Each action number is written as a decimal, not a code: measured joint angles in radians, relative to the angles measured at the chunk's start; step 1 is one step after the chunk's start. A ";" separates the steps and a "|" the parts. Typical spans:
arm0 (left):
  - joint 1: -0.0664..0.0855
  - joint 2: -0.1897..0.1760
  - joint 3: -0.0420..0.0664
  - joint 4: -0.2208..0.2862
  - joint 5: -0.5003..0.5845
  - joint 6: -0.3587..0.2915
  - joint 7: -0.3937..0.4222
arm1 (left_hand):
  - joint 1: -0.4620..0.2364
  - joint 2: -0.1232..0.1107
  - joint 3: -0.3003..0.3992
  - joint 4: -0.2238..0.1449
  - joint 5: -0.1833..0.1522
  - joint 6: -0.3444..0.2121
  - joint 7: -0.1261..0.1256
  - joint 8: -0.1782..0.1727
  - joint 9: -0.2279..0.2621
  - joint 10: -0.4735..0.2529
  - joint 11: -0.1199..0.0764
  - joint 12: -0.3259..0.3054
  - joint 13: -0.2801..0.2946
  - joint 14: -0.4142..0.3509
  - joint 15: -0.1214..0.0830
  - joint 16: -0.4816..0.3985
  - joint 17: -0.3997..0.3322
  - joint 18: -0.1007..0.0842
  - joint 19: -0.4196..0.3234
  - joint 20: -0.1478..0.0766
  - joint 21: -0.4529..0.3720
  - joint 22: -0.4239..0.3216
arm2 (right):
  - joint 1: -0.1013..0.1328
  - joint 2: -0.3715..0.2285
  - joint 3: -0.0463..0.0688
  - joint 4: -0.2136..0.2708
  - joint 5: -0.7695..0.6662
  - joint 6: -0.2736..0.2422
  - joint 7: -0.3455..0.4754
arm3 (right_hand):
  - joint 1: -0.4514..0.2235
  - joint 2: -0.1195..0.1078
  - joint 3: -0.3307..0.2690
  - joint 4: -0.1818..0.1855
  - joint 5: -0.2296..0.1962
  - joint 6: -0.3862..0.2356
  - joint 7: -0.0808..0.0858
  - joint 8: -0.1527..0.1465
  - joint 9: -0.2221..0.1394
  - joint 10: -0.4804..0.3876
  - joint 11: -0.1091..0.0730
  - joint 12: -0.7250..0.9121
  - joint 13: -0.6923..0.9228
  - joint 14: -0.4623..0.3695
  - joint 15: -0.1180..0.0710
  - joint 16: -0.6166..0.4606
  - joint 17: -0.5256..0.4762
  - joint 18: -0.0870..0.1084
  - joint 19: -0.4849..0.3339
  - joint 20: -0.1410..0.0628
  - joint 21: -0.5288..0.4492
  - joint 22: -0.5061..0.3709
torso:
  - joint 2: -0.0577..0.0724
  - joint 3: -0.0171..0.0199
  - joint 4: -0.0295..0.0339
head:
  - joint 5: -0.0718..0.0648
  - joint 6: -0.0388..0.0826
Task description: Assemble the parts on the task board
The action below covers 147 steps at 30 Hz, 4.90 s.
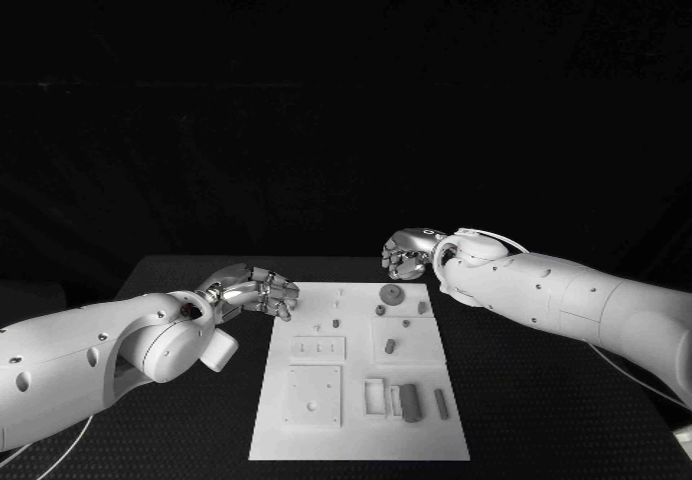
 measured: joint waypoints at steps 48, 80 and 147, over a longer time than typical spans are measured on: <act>0.003 -0.004 0.002 0.017 -0.002 -0.004 0.006 | -0.016 -0.008 -0.008 0.008 0.000 -0.011 0.005 -0.007 0.000 -0.011 0.004 -0.014 0.006 -0.003 0.003 -0.018 0.012 0.000 -0.007 0.000 -0.004 0.004 | -0.033 -0.006 -0.029 0.059 -0.162 0.022 -0.049 | -0.040 -0.055 0.007 0.029 0.000 -0.015 0.001 -0.026 -0.005 -0.014 0.011 -0.057 -0.007 0.001 0.013 0.114 0.028 -0.024 -0.012 -0.021 0.135 0.000 | 0.069 -0.0063 0.0052 | -0.005 0.001; 0.003 -0.005 0.002 0.019 -0.002 -0.004 0.006 | -0.016 -0.008 -0.008 0.008 0.000 -0.015 0.009 -0.007 0.000 -0.010 0.004 -0.014 0.008 -0.003 0.003 -0.022 0.017 0.000 -0.007 0.000 -0.008 0.006 | -0.037 0.023 -0.036 0.039 -0.203 -0.012 -0.065 | -0.044 -0.041 0.007 0.029 -0.001 0.028 -0.011 -0.016 0.005 0.045 -0.006 -0.040 0.022 -0.006 -0.002 0.185 0.035 -0.026 -0.019 -0.036 0.204 0.000 | 0.086 -0.0070 0.0049 | -0.002 -0.017; 0.006 0.016 0.003 0.004 -0.003 -0.011 0.005 | -0.016 -0.008 -0.007 0.008 0.000 -0.019 0.013 -0.011 0.002 -0.014 0.007 -0.022 0.014 -0.003 0.003 -0.030 0.027 0.000 -0.007 0.000 -0.008 0.010 | -0.021 0.178 -0.039 -0.013 -0.336 -0.271 -0.216 | -0.044 0.027 0.080 0.000 0.000 0.124 -0.031 0.027 -0.018 0.183 -0.065 0.016 0.122 0.013 -0.060 0.294 0.046 -0.030 0.000 -0.060 0.337 0.000 | 0.099 -0.0116 0.0090 | 0.011 0.052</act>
